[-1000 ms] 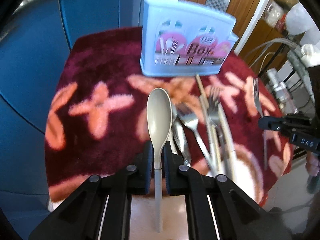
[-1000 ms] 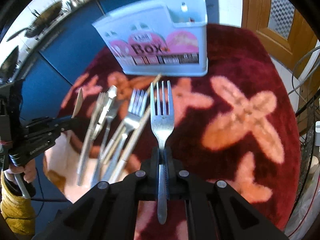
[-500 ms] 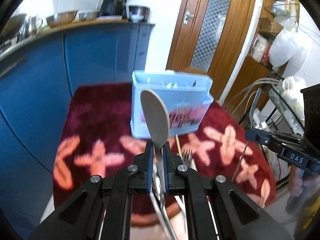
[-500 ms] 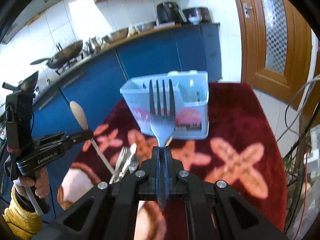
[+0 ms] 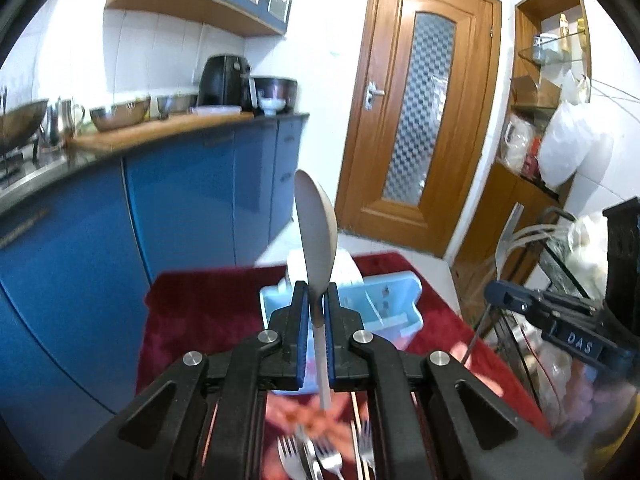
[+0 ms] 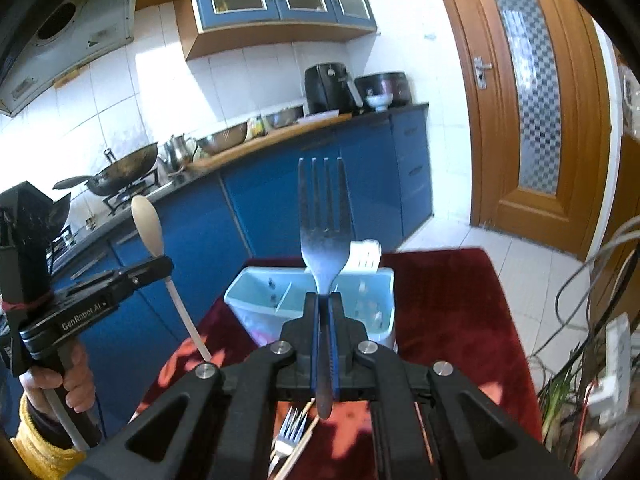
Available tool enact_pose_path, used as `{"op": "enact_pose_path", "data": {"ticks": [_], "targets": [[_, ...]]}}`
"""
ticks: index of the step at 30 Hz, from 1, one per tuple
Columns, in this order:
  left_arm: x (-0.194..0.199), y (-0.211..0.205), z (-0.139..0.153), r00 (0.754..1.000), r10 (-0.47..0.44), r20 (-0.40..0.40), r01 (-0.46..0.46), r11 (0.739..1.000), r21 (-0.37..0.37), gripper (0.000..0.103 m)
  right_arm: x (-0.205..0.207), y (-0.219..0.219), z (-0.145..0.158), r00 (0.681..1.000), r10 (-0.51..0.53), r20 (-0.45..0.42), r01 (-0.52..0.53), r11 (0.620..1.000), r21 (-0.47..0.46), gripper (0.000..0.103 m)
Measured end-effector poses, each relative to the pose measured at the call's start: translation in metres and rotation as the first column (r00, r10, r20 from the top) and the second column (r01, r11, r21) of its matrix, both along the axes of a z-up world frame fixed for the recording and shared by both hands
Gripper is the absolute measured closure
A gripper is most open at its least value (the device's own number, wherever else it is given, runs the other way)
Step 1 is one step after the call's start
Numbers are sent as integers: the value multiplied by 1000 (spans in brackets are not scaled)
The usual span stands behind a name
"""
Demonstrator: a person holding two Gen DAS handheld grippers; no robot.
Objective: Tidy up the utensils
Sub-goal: 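Lift the spoon and fork and carry both over the blue Box holder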
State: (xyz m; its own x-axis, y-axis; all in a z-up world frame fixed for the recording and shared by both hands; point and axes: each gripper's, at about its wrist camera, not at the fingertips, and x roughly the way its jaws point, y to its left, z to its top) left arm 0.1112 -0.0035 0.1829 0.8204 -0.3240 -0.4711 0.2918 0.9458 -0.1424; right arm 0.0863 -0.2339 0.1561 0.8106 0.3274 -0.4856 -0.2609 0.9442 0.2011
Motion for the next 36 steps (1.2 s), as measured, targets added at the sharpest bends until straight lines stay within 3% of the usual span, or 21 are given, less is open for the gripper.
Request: {"op": "enact_pose_path", "data": {"ticks": [12, 25, 34, 36], "targets": [[65, -14, 11, 992, 74, 104, -77, 997, 27, 98, 54, 8, -1, 994, -68, 87, 72, 996, -53, 97], [95, -26, -62, 998, 60, 0, -60, 997, 49, 98, 91, 15, -58, 998, -69, -8, 67, 992, -107, 97], [97, -28, -92, 997, 37, -62, -34, 998, 55, 98, 96, 20, -76, 997, -52, -60, 44, 992, -121, 97], [96, -29, -95, 997, 36, -72, -32, 998, 57, 98, 97, 21, -76, 997, -49, -65, 41, 992, -117, 93]]}}
